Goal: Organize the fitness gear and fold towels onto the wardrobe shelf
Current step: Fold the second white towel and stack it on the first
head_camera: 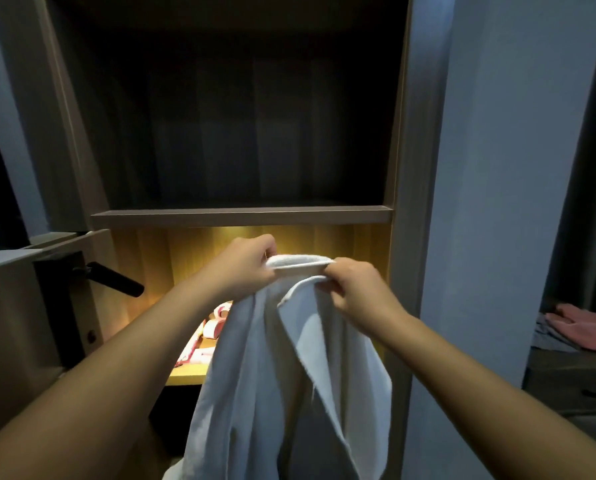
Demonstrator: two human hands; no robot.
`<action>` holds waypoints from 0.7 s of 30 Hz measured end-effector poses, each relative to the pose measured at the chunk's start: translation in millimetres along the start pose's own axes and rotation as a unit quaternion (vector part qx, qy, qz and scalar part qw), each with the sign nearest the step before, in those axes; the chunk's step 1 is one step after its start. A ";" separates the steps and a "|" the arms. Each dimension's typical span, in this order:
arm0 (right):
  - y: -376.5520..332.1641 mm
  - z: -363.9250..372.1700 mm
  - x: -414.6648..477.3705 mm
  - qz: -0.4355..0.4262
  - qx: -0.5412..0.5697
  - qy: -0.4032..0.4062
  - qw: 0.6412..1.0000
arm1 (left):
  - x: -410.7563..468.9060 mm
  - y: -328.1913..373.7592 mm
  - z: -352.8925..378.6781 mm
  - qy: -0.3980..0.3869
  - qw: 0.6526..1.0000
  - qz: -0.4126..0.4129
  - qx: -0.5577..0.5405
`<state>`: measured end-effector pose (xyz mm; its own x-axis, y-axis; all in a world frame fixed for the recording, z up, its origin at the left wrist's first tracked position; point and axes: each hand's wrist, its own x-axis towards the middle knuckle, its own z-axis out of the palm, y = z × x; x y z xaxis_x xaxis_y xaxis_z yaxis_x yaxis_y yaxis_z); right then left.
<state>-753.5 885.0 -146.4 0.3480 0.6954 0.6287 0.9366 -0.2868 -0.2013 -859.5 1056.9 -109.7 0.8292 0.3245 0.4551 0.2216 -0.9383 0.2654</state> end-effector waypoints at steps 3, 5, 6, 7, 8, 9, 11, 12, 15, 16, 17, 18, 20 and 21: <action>7.8 -7.8 4.6 0.007 -0.018 0.008 1.000 | -8.7 -17.4 10.6 -0.015 1.000 -0.022 0.017; 19.0 -14.4 7.6 0.037 -0.028 0.026 0.999 | -15.5 -30.3 18.7 -0.035 0.998 -0.051 0.013; 25.7 -18.4 8.0 0.054 -0.022 0.038 0.998 | -18.6 -37.0 21.5 -0.042 0.997 -0.065 0.000; 31.3 -21.9 7.3 0.067 -0.012 0.048 0.997 | -21.2 -42.9 23.4 -0.042 0.996 -0.074 -0.023; 36.0 -24.4 6.8 0.077 -0.005 0.054 0.996 | -22.1 -46.2 24.9 -0.035 0.995 -0.079 -0.048; 39.6 -25.5 6.5 0.082 -0.004 0.056 0.995 | -21.7 -47.0 25.0 -0.019 0.994 -0.076 -0.070; 45.3 -26.8 8.6 0.099 -0.014 0.059 0.993 | -17.6 -43.4 22.6 0.035 0.991 -0.063 -0.110; 47.8 -29.1 9.8 0.112 -0.023 0.062 0.991 | -15.0 -39.9 20.1 0.067 0.987 -0.055 -0.133; 54.3 -39.9 10.0 0.115 -0.042 0.060 0.991 | -6.7 -26.1 10.8 0.103 0.979 -0.040 -0.169; 51.6 -42.3 8.3 0.090 -0.048 0.050 0.993 | -3.4 -20.0 7.6 0.099 0.982 -0.031 -0.159; 45.4 -43.3 6.1 0.049 -0.060 0.035 0.996 | 0.2 -13.5 4.8 0.095 0.984 -0.018 -0.147; 37.1 -42.1 3.8 0.002 -0.073 0.016 0.997 | 4.2 -5.4 2.7 0.089 0.987 -0.003 -0.134; 20.0 -34.1 -0.8 -0.067 -0.076 -0.020 0.995 | 10.9 12.8 -0.1 0.049 0.992 0.035 -0.112; 14.3 -28.5 -2.6 -0.080 -0.064 -0.031 0.994 | 12.7 21.4 -0.3 0.014 0.993 0.054 -0.105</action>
<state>-742.1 860.3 -129.4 0.2010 0.7775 0.5959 0.9688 -0.2479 -0.0034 -844.5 1041.0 -98.0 0.8269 0.2290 0.5136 0.0173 -0.9232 0.3838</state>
